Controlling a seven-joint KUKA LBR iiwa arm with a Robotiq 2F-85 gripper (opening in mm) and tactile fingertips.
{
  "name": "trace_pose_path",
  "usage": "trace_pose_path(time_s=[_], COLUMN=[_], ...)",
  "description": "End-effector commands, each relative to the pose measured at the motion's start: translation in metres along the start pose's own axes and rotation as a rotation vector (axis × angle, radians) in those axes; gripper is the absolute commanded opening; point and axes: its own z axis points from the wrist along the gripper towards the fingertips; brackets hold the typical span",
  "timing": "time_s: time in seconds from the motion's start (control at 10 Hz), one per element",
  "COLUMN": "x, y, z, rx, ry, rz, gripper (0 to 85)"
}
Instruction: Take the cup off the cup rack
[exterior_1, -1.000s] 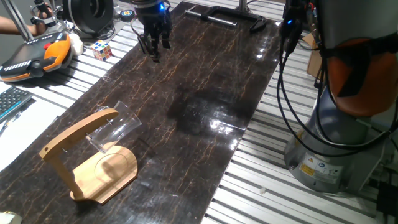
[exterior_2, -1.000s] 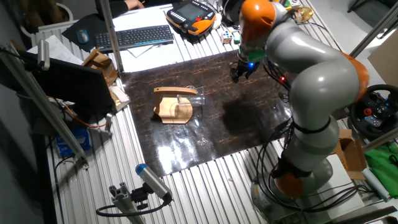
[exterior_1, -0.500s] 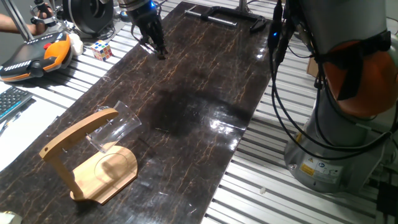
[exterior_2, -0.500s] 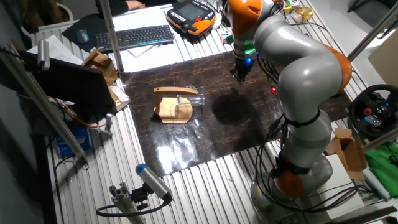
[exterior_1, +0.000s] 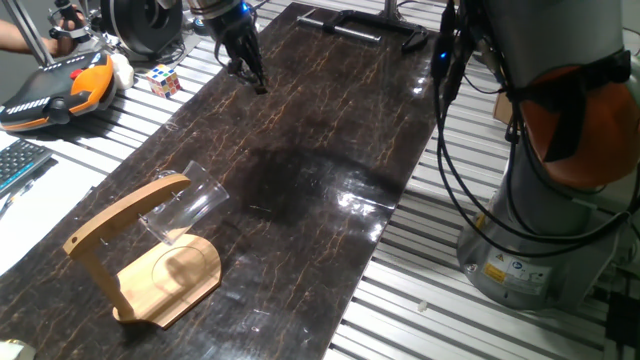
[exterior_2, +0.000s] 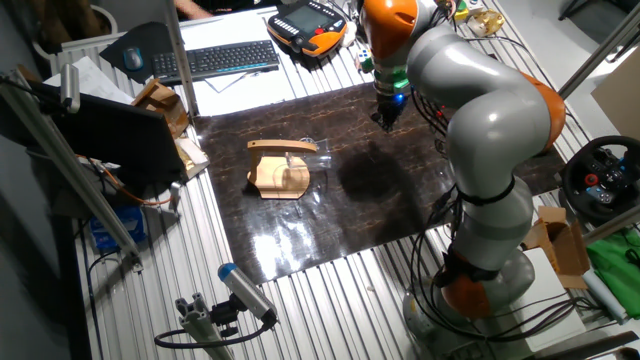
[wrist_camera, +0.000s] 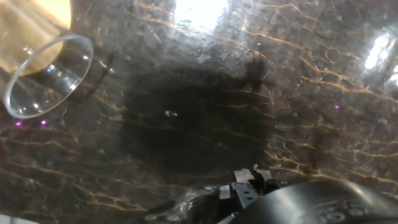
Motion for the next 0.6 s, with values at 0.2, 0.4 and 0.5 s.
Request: trace_pose_path(time_s=[0.2,0.4,0.5], x=[-0.0001,-0.0001,-0.0001], y=[-0.0001,-0.0001,-0.0001], z=[-0.0001,-0.0001,-0.0001], rx=[0.000,0.002,0.003], ry=[0.002,-0.001,-0.004], rz=[0.023,0.087,0.108], gripper=[2.3,2.0,2.0])
